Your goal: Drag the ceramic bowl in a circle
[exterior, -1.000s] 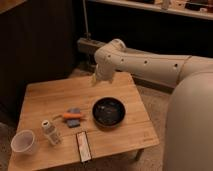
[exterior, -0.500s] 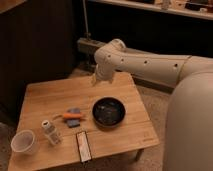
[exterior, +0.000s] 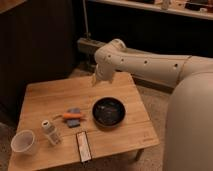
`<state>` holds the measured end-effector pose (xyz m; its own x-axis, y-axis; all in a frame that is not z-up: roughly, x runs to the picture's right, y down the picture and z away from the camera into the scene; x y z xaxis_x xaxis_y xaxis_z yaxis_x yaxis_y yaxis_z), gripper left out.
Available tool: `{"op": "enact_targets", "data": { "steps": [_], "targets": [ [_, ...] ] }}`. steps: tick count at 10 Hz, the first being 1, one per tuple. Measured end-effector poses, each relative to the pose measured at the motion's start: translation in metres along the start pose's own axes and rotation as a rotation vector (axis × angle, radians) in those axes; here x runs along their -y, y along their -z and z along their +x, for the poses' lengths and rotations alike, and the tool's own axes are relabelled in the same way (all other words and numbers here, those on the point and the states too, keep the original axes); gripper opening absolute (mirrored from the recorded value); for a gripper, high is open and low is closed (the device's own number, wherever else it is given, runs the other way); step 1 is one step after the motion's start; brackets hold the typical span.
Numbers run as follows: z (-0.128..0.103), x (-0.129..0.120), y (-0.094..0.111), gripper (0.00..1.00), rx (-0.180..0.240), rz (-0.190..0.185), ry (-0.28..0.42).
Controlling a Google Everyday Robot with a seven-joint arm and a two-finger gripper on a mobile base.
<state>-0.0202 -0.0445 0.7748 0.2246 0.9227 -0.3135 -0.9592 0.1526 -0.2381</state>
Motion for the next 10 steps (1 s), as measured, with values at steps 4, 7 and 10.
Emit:
{"op": "enact_targets", "data": {
  "steps": [4, 7, 10],
  "targets": [
    [0.0000, 0.0001, 0.0000, 0.62, 0.000, 0.000, 0.000],
    [0.0001, 0.0001, 0.0000, 0.62, 0.000, 0.000, 0.000],
    [0.0016, 0.0026, -0.0014, 0.62, -0.008, 0.013, -0.003]
  ]
}}
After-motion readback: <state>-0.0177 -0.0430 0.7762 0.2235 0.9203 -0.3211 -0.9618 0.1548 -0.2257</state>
